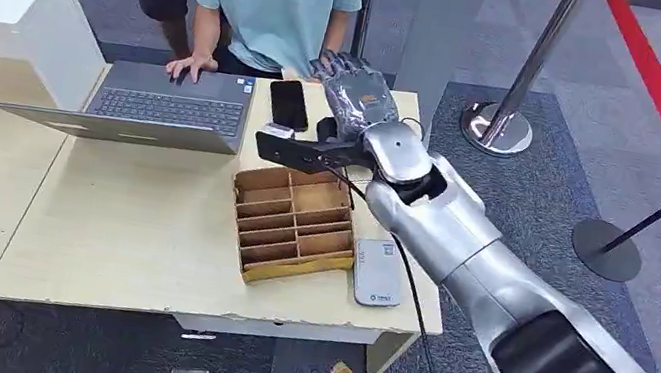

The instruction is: Pass the card to the sensor for recognition and then transmit it.

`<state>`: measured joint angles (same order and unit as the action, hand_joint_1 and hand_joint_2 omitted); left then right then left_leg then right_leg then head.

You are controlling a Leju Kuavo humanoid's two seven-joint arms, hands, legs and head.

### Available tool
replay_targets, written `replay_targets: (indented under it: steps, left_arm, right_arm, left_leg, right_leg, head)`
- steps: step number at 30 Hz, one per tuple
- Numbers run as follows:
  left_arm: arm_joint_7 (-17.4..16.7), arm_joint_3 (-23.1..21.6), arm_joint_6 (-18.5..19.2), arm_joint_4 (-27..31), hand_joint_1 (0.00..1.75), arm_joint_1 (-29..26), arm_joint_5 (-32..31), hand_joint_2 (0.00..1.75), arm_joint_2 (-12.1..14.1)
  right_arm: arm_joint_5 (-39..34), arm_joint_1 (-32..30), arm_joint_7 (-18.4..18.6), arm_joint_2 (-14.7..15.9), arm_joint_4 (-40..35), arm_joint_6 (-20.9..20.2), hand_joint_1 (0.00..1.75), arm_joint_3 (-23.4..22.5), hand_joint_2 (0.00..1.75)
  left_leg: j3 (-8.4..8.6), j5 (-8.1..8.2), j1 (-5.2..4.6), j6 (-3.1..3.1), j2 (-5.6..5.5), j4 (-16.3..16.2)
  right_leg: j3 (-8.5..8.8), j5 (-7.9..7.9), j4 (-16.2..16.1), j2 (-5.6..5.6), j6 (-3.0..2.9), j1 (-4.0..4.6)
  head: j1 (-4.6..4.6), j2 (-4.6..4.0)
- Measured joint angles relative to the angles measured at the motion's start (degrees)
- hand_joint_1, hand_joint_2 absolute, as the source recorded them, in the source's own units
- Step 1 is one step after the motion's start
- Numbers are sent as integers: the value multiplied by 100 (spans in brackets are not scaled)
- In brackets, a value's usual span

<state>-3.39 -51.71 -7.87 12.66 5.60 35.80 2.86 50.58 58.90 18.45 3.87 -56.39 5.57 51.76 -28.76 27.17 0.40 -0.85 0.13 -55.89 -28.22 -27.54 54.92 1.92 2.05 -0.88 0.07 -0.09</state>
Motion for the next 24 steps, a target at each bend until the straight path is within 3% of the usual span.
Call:
replay_targets:
  steps: [24]
  left_arm:
    - [-113, -37, 0, 0, 0, 0, 157, 175, 15]
  right_arm:
    - [-61, -290, 103, 114, -839, -317, 0, 0, 175]
  left_leg:
    - [0, 0, 0, 0, 2, 0]
  right_leg:
    - [1, 0, 0, -2, 0, 0]
  head:
    - [-2, 0]
